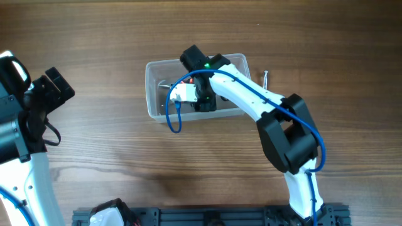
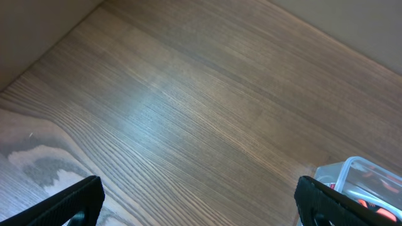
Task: Pack container
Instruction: 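Place the green screwdriver into the container and release it, then grasp the silver wrench with the right gripper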
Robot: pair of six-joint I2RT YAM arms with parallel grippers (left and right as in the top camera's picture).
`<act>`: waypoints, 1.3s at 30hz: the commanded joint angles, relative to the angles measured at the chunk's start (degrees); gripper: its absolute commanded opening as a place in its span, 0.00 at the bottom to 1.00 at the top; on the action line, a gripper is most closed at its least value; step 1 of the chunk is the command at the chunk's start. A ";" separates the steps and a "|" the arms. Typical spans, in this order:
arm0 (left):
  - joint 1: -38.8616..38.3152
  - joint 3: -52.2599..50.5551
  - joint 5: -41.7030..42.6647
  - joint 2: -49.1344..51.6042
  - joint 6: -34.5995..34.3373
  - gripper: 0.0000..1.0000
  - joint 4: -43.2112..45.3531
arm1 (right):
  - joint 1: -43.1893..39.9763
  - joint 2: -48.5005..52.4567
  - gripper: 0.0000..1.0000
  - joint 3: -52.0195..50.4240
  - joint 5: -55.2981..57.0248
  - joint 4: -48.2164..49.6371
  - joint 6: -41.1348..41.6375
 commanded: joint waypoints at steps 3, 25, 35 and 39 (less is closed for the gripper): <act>0.31 0.13 -0.31 -0.37 -0.68 1.00 0.17 | -0.09 -0.66 0.48 1.25 1.14 1.60 15.89; 0.31 0.13 -0.31 -0.37 -0.68 1.00 0.17 | -30.05 -23.28 0.52 6.27 7.45 -9.99 64.72; 0.31 0.13 -0.31 -0.37 -0.68 1.00 0.17 | -30.99 -5.84 0.61 -2.99 0.70 -2.27 67.63; 0.31 0.13 -0.31 -0.37 -0.68 1.00 0.17 | -30.99 -2.12 0.56 -2.99 0.76 -0.63 67.45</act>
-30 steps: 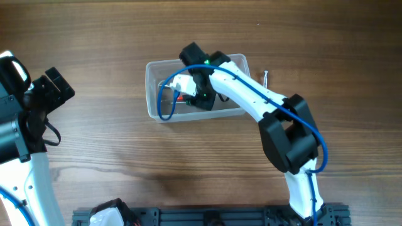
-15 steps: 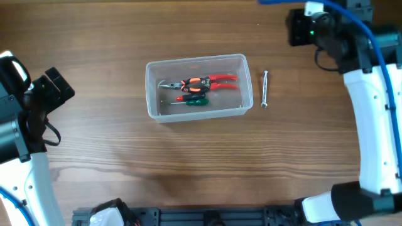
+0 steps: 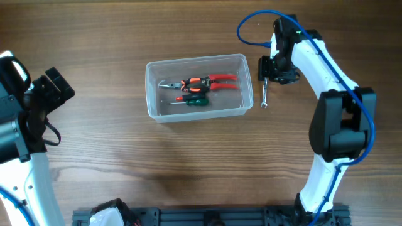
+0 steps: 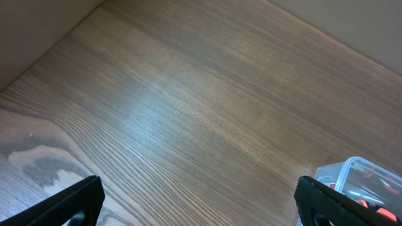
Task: Pack container
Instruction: 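Grasp the silver wrench with the right gripper, then lower the silver wrench into the container and open the right gripper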
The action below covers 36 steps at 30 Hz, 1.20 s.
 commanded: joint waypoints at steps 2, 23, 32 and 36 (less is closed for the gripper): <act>0.31 0.13 -0.31 -0.37 -0.68 1.00 0.17 | -0.44 3.13 0.55 -0.17 -1.18 1.46 0.83; 0.31 0.13 -0.31 -0.37 -0.68 1.00 0.17 | 0.26 -9.01 0.04 6.10 -2.05 -2.91 -3.08; 0.31 0.11 -0.31 -0.37 -0.68 1.00 0.17 | 17.66 -33.38 0.04 7.37 -8.59 -4.55 -33.44; 0.31 0.13 -0.31 -0.37 -0.68 1.00 0.17 | 23.41 -31.01 0.04 4.61 -14.19 -6.88 -45.31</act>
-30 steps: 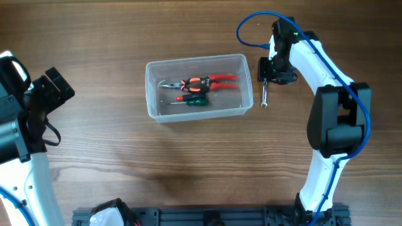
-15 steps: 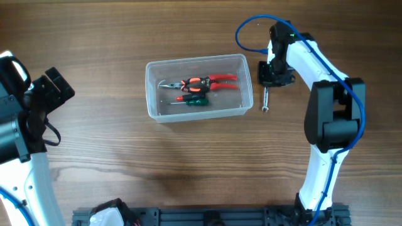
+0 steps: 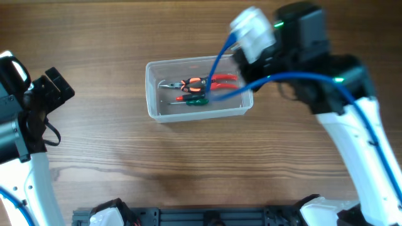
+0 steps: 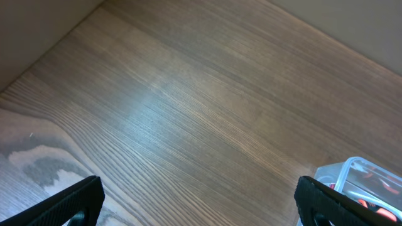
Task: Pack container
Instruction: 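Lower the silver wrench into the container and open the right gripper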
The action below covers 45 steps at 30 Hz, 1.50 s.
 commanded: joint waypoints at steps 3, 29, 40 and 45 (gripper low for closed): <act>0.31 0.13 -0.31 -0.37 -0.68 1.00 0.17 | 4.02 7.91 0.04 -7.61 -7.41 0.68 -19.45; 0.31 0.13 -0.31 -0.37 -0.68 1.00 0.17 | 3.91 31.43 0.53 -10.01 6.47 10.21 -29.44; 0.31 0.13 -0.31 -0.37 -0.68 1.00 0.17 | -1.57 6.45 0.50 3.02 9.99 6.01 -13.14; 0.31 0.13 -0.31 -0.37 -0.68 1.00 0.17 | -9.86 -0.46 0.74 2.99 10.01 3.02 -1.64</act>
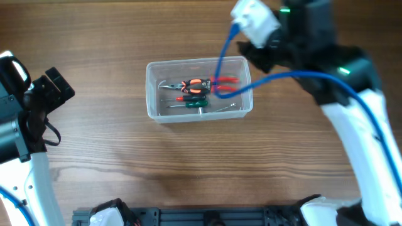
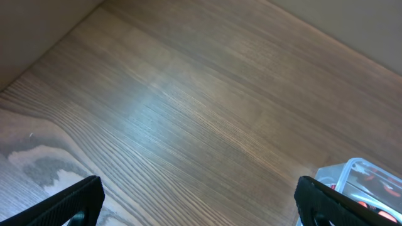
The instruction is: Pack container
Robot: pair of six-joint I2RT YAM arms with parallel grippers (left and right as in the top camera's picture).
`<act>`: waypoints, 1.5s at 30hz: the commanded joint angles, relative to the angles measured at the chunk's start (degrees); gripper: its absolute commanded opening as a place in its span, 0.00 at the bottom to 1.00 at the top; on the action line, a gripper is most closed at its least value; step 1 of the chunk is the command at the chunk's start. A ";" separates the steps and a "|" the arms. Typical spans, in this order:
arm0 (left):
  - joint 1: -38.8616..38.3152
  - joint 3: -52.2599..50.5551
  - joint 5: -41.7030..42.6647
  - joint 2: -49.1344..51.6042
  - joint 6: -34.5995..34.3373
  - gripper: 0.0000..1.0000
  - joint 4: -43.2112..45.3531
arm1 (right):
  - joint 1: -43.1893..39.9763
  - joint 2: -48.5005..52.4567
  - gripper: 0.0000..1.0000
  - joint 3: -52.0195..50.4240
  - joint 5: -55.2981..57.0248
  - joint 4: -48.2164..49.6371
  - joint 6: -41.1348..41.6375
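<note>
The clear plastic container (image 1: 157,94) sits mid-table and holds red-handled pliers (image 1: 204,82), a red and a green screwdriver (image 1: 191,100) and a thin silver tool (image 1: 220,108) along its front wall. My right arm's wrist (image 1: 276,34) hangs high above the container's right end, trailing a blue cable. Its fingers are hidden under the wrist. My left gripper (image 1: 55,89) rests at the far left, away from the container. It is open over bare wood (image 2: 198,202), with a corner of the container (image 2: 352,179) at the right.
The wooden table (image 1: 113,157) runs all round the container. A dark rail (image 1: 207,216) lines the near edge. The right arm's white links (image 1: 370,132) reach over the table's right side.
A thin silver tool now lies in the container along its front wall. My right wrist has shifted slightly up and right above the container's right end. The left arm is unchanged.
My right gripper was first down inside the container. Then it was over a silver tool lying on the table right of the container. After that it was raised above the container's right end, the table spot bare. The silver tool now lies in the container.
</note>
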 commanded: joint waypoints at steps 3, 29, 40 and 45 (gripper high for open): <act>0.31 0.13 -0.31 -0.37 -0.68 1.00 0.17 | -11.78 -0.31 0.81 -0.28 3.58 -4.04 26.29; 0.31 0.13 -0.31 -0.37 -0.68 1.00 0.17 | -22.56 0.17 1.00 -0.31 -4.66 -2.05 45.79; 0.31 0.13 -0.31 -0.37 -0.68 1.00 0.17 | -22.53 -22.18 1.00 -11.78 6.25 7.87 41.92; 0.31 0.13 -0.31 -0.37 -0.68 1.00 0.17 | -22.53 -40.59 1.00 -34.93 7.63 17.64 29.64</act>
